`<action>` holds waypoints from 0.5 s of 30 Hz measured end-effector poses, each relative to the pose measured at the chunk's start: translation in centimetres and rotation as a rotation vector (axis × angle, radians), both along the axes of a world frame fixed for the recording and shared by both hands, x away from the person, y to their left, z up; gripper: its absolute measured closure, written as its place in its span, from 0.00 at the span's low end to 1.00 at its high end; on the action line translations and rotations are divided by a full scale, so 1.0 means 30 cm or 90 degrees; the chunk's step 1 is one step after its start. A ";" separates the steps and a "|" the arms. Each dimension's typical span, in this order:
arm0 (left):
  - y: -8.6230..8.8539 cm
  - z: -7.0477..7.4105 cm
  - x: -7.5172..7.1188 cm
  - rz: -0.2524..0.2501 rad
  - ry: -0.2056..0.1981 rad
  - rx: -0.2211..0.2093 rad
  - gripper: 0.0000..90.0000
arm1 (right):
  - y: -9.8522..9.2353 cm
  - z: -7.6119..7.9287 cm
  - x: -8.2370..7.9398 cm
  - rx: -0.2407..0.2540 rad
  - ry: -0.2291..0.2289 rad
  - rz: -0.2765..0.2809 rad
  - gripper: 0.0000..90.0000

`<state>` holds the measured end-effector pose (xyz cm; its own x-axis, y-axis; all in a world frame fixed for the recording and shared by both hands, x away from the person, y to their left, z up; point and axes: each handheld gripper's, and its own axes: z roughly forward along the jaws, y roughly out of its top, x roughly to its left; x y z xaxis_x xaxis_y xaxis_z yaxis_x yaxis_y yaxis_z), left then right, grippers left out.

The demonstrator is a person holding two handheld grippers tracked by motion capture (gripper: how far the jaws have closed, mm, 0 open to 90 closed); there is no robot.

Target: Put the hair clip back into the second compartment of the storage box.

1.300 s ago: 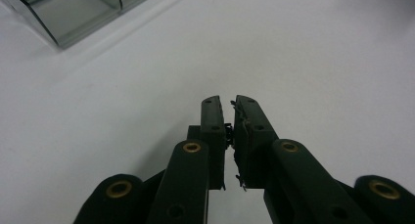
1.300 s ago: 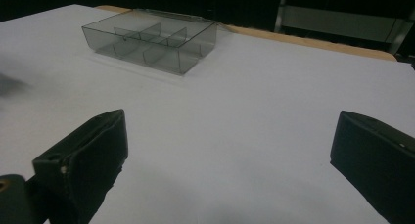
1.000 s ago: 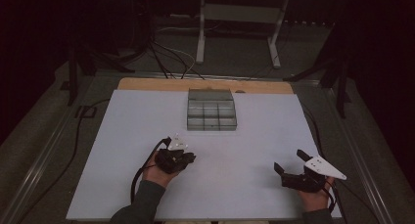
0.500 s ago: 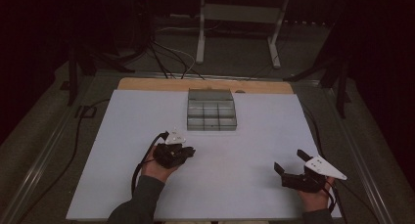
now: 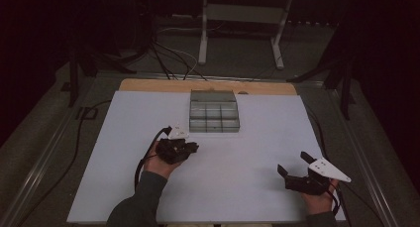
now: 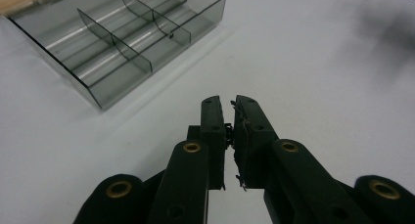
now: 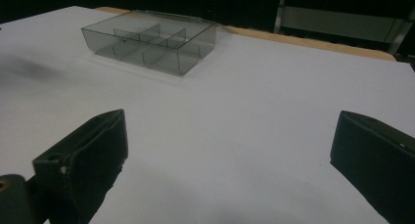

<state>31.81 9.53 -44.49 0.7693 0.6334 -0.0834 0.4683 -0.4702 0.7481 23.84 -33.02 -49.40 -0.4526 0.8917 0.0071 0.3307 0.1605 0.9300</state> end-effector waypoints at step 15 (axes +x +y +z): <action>0.004 0.046 0.053 0.001 -0.014 -0.022 0.94 | -0.001 0.000 0.000 0.001 0.000 -0.001 0.01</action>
<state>33.41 9.66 -43.11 0.7704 0.6315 -0.0877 0.4518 -0.4437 0.7739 23.86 -33.06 -49.40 -0.4517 0.8921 0.0084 0.3312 0.1590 0.9301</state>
